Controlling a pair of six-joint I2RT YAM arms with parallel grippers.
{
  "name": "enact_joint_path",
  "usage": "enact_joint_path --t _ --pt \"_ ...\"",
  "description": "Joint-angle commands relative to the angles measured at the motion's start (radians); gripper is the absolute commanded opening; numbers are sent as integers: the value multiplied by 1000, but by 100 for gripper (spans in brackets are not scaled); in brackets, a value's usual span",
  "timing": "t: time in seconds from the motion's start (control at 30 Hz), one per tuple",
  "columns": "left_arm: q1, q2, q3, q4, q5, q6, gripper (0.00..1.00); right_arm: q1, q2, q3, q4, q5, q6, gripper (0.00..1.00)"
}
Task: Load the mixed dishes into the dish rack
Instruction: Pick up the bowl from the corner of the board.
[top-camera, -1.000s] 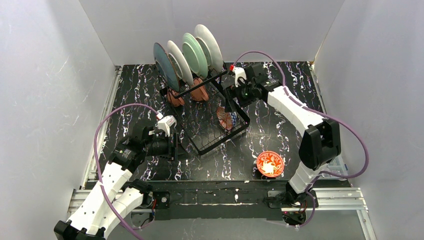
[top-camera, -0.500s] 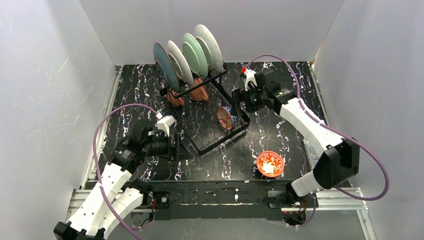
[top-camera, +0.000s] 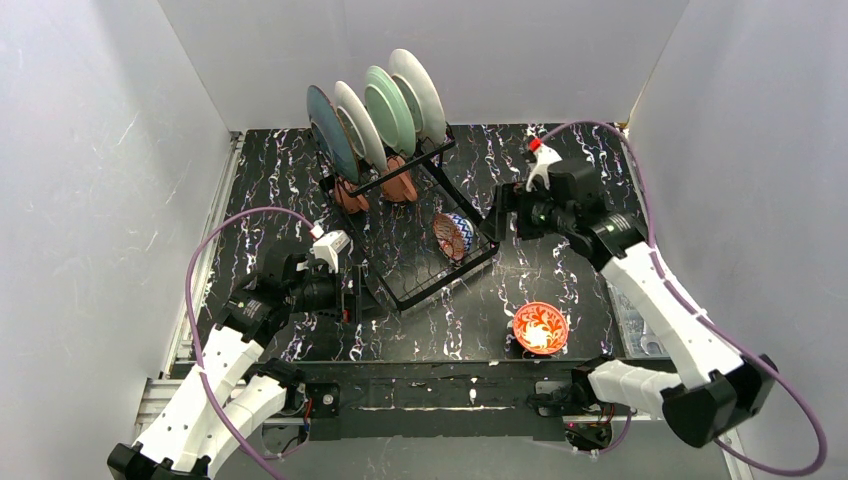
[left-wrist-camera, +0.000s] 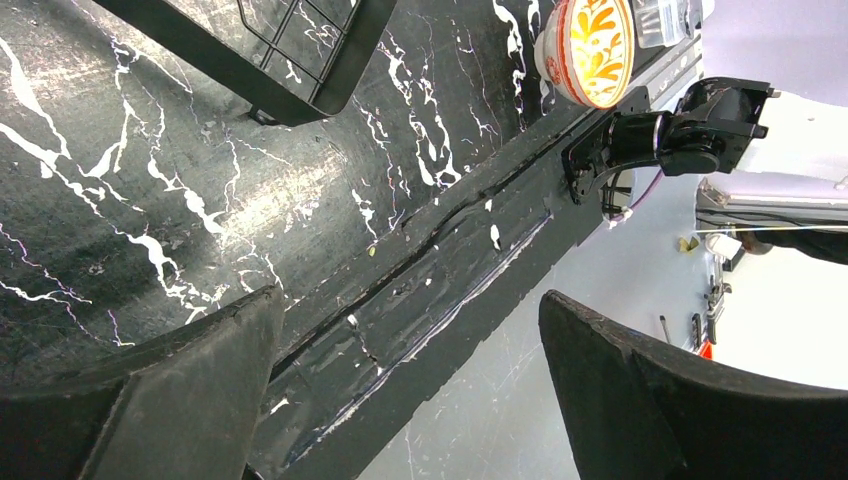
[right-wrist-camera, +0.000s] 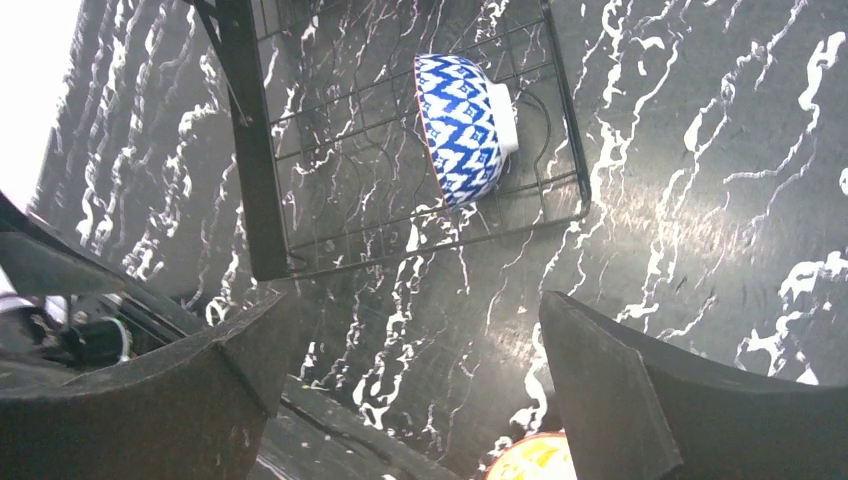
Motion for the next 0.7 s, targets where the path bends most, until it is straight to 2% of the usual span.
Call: enact_joint_path --t 0.0,0.17,0.33,0.4,0.5,0.67 --pt "-6 -2 1 -21 -13 7 98 4 -128 -54 11 77 131 98" --pt "-5 2 6 -31 -27 11 98 4 -200 -74 -54 27 118 98" --pt "-6 -1 8 -31 -32 11 98 4 -248 -111 -192 52 133 100" --pt "-6 -1 8 -33 -32 10 98 4 -248 -118 -260 73 132 93" --pt "-5 -1 7 -34 -33 10 99 4 -244 -127 -348 128 131 91" --pt "-5 2 8 -34 -32 8 99 5 -260 -205 -381 110 155 84"
